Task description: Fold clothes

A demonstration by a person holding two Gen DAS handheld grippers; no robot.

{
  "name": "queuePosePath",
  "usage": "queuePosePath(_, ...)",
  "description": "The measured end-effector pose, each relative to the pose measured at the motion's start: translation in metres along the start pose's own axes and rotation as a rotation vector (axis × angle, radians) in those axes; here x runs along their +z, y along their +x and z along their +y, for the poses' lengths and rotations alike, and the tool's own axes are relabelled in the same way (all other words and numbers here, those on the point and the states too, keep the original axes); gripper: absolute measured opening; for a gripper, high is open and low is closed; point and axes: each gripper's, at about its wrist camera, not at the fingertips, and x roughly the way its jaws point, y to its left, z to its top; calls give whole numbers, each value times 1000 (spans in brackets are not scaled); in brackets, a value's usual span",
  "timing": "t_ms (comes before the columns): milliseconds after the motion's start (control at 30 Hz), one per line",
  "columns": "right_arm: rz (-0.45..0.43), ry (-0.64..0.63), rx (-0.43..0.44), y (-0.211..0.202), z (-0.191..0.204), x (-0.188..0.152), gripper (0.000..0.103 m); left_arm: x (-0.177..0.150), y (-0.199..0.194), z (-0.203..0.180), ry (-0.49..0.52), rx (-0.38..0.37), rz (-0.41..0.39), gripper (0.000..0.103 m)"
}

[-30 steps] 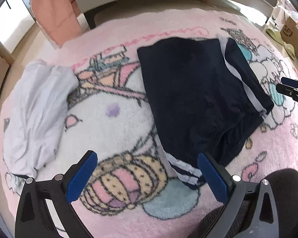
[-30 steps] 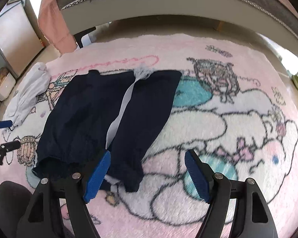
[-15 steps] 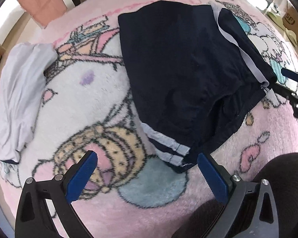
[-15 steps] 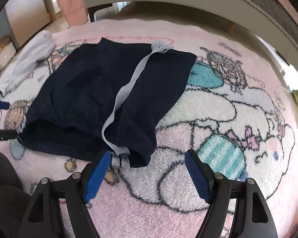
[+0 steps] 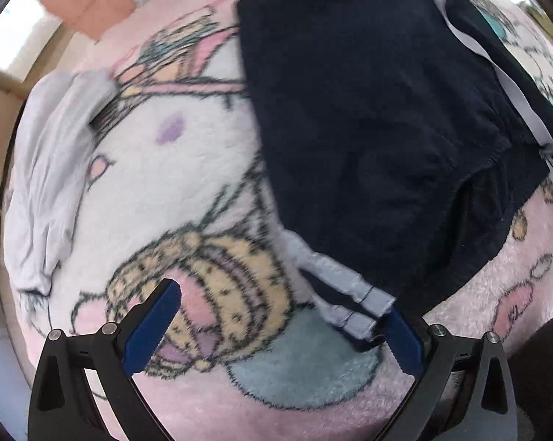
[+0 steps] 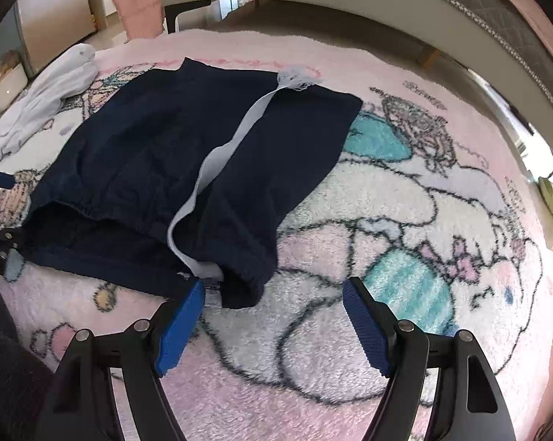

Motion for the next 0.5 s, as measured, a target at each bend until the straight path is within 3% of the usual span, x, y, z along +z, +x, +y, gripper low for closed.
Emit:
queuePosePath(200,-10,15,-45,2,-4,0,77,-14,-7,10,-94,30,-63,103)
queuePosePath(500,-33,-56,-123,10,17,-3,77,-20,0,10,-145,-77,-57,103)
